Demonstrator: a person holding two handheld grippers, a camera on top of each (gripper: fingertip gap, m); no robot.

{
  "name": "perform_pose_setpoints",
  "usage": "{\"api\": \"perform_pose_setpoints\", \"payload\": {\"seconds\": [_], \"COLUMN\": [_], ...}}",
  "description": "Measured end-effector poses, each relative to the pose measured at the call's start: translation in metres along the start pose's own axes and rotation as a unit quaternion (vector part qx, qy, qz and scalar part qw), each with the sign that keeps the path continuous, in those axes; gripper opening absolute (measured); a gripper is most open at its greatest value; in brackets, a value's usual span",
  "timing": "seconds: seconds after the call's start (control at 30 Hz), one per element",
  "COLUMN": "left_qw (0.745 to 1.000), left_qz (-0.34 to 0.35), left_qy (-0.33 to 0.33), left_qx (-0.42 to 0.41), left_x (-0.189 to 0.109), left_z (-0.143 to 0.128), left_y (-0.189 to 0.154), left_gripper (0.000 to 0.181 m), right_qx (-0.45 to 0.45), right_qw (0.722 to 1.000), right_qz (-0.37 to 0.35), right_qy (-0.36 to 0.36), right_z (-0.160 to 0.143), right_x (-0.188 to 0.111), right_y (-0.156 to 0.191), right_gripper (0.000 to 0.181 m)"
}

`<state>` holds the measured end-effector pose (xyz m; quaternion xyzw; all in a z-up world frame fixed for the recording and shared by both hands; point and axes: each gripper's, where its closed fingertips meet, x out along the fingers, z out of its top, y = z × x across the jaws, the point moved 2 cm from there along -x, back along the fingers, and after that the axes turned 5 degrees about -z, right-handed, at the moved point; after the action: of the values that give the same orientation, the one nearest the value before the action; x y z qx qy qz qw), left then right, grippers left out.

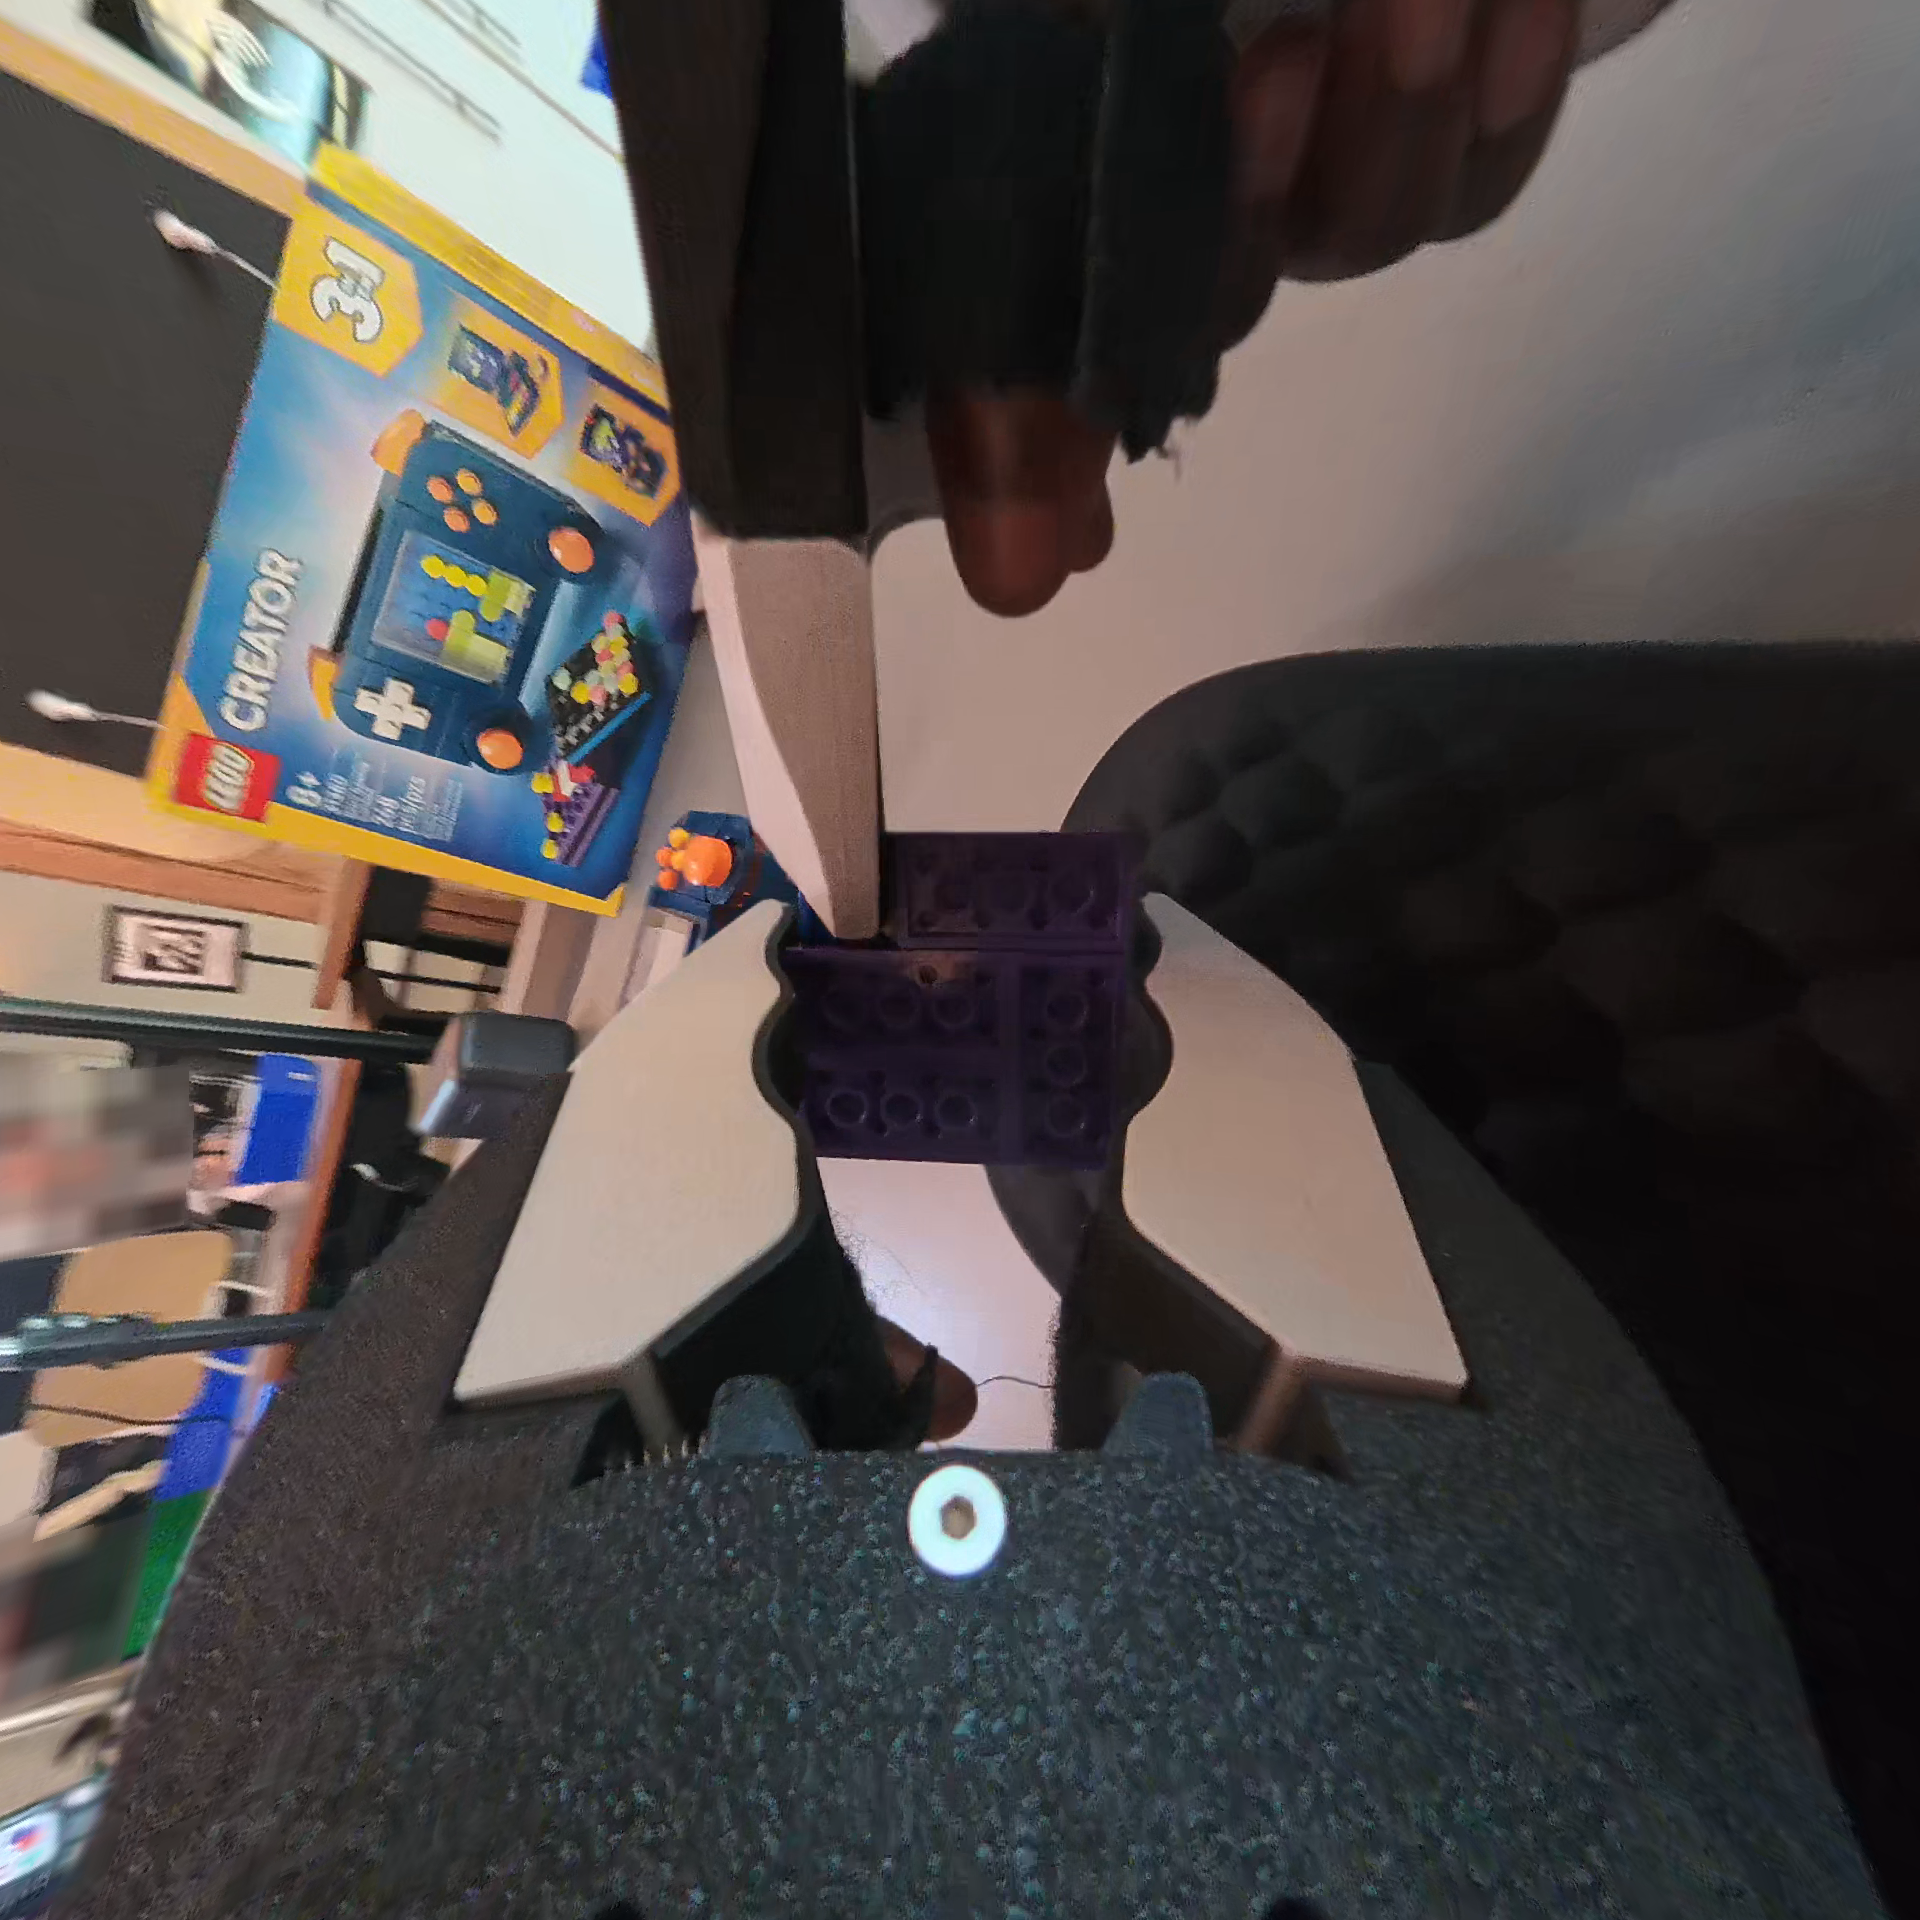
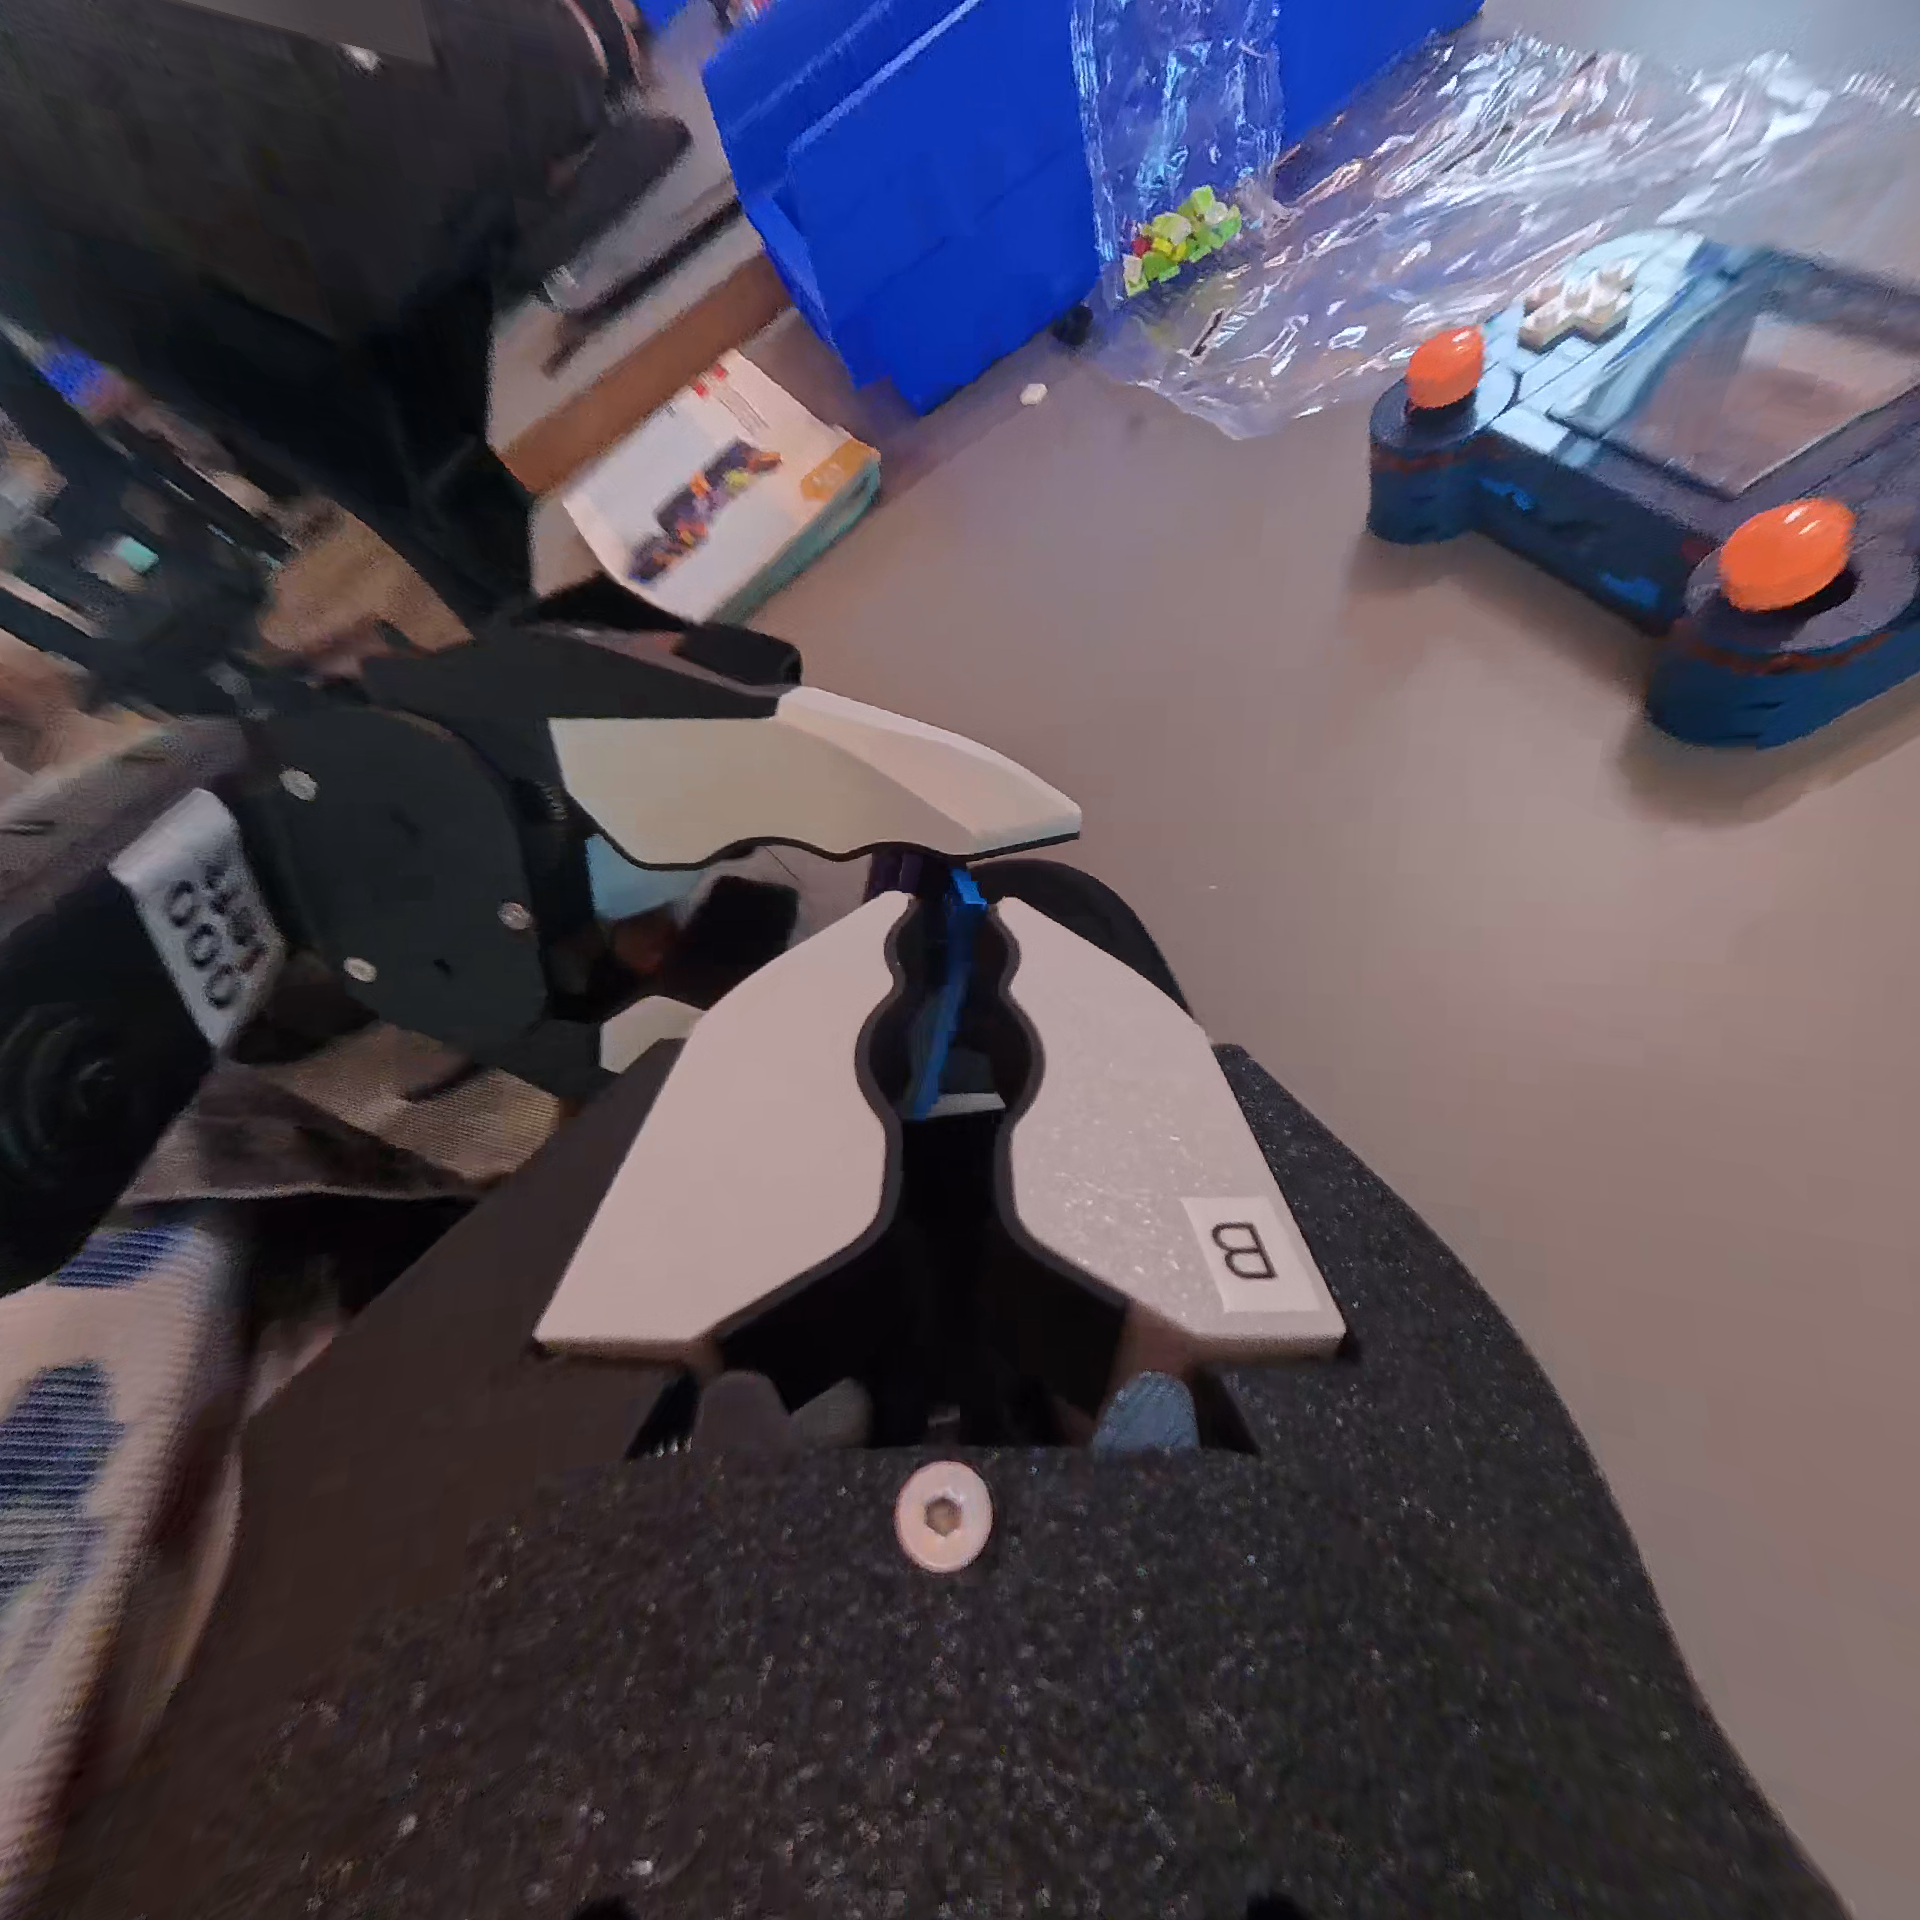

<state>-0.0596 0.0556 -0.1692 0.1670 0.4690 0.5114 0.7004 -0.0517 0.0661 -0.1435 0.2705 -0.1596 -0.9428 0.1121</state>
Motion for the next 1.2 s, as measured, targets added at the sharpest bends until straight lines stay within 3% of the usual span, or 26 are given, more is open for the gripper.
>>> {"api": "perform_pose_setpoints", "payload": {"seconds": [0.1,0.13,0.17,0.2,0.23,0.27,0.3,0.33,0.37,0.5,0.63,0.7,0.77,0.87,1.0,1.2], "left_qw": [1.0,0.998,0.99,0.984,0.978,0.988,0.996,0.987,0.981,0.981,0.966,0.973,0.977,0.972,0.95,0.939], "left_qz": [0.02,0.034,0.034,0.041,0.095,0.078,-0.007,-0.054,-0.054,-0.051,-0.049,-0.029,0.009,0.071,0.082,0.085], "left_qy": [-0.01,-0.043,-0.133,-0.157,-0.144,-0.121,-0.083,-0.082,-0.086,-0.061,-0.103,-0.101,-0.133,-0.196,-0.274,-0.312], "left_qx": [0.012,0.023,0.043,0.067,0.117,0.063,-0.043,-0.124,-0.163,-0.175,-0.231,-0.208,-0.166,-0.11,-0.122,-0.117], "left_x": [-0.001,-0.007,-0.022,-0.032,-0.036,-0.032,-0.02,-0.017,-0.017,-0.016,-0.016,-0.018,-0.026,-0.044,-0.061,-0.069], "left_z": [0.001,0.011,0.045,0.069,0.072,0.055,0.027,0.009,-0.002,-0.02,-0.019,-0.019,-0.009,0.011,0.031,0.047], "left_y": [-0.005,-0.006,-0.019,-0.031,-0.023,-0.012,-0.01,-0.006,0.002,0.004,0.011,0.015,0.021,0.028,0.029,0.027], "left_gripper": [0.057,0.052,0.015,0.014,0.015,0.015,0.016,0.016,0.016,0.016,0.016,0.016,0.016,0.016,0.016,0.016], "right_qx": [-0.02,-0.028,-0.105,-0.163,-0.103,-0.03,-0.008,-0.026,-0.023,0.013,0.03,0.025,0.019,0.01,0.058,0.108], "right_qw": [1.0,0.997,0.971,0.949,0.973,0.991,0.992,0.988,0.988,0.993,0.995,0.995,0.993,0.979,0.942,0.942], "right_qz": [-0.016,-0.069,-0.206,-0.257,-0.204,-0.132,-0.126,-0.149,-0.148,-0.118,-0.089,-0.076,-0.036,0.082,0.209,0.213], "right_qy": [-0.014,0.0,0.052,0.082,0.033,-0.005,-0.021,0.004,0.022,0.015,-0.026,-0.057,-0.108,-0.187,-0.254,-0.238], "right_z": [-0.006,-0.013,-0.03,-0.044,-0.036,-0.029,-0.029,-0.038,-0.044,-0.041,-0.033,-0.027,-0.016,-0.001,0.006,0.007], "right_x": [0.003,0.007,0.01,0.014,0.015,0.013,0.007,0.004,0.005,0.008,0.001,-0.004,-0.013,-0.032,-0.051,-0.038], "right_y": [-0.003,-0.017,-0.053,-0.068,-0.055,-0.042,-0.044,-0.051,-0.053,-0.05,-0.048,-0.046,-0.035,-0.003,0.022,0.03], "right_gripper": [0.012,0.012,0.0,0.004,0.0,0.0,0.0,0.0,0.0,0.0,0.0,0.0,0.014,0.023,0.045,0.074]}}
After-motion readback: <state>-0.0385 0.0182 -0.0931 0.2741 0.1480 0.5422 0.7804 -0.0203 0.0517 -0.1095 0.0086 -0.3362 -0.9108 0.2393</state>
